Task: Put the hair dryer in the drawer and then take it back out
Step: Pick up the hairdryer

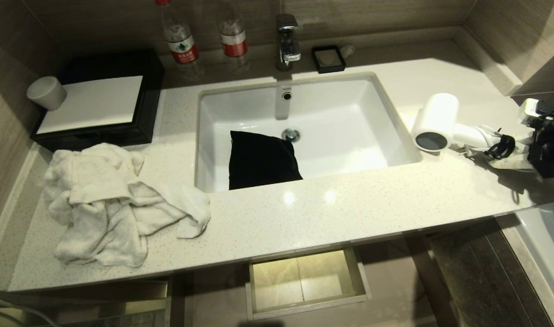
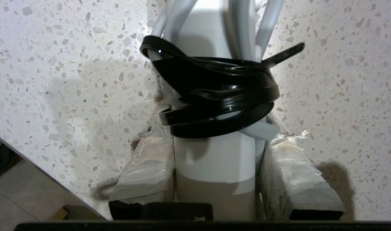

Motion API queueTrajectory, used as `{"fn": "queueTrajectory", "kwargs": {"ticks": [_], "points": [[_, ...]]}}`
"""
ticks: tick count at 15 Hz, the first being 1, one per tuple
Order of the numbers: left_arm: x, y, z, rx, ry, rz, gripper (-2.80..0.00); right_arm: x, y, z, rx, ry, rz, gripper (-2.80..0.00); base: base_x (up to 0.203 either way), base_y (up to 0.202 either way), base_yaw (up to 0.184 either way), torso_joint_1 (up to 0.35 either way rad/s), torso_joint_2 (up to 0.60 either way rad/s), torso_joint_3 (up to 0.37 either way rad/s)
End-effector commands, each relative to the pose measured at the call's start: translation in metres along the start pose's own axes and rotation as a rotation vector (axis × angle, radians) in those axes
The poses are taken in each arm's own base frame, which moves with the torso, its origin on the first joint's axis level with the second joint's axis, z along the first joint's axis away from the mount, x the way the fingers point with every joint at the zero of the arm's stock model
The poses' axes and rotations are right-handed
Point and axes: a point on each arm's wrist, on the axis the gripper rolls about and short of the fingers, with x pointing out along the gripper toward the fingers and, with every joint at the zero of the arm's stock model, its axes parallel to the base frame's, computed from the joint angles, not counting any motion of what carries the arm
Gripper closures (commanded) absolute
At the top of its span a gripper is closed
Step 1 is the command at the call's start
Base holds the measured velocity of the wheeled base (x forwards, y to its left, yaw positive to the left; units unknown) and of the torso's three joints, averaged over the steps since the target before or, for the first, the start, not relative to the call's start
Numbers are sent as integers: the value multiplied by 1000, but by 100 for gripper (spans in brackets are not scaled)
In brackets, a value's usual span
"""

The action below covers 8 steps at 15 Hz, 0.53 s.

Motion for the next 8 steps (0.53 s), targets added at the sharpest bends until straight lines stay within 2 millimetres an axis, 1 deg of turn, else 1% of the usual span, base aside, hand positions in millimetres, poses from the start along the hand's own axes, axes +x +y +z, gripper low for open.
{"fn": "queueTrajectory", "kwargs": {"ticks": [1,4,8], "points": [[0,0,0,0,1,0,0,-13,2,10,5,-9,-22,0,0,0,0,0,0,0],[0,0,0,0,1,0,0,-36,10,27,71,8,-43,0,0,0,0,0,0,0],[0,0,0,0,1,0,0,-66,28,45,163,21,-56,0,0,0,0,0,0,0]]}}
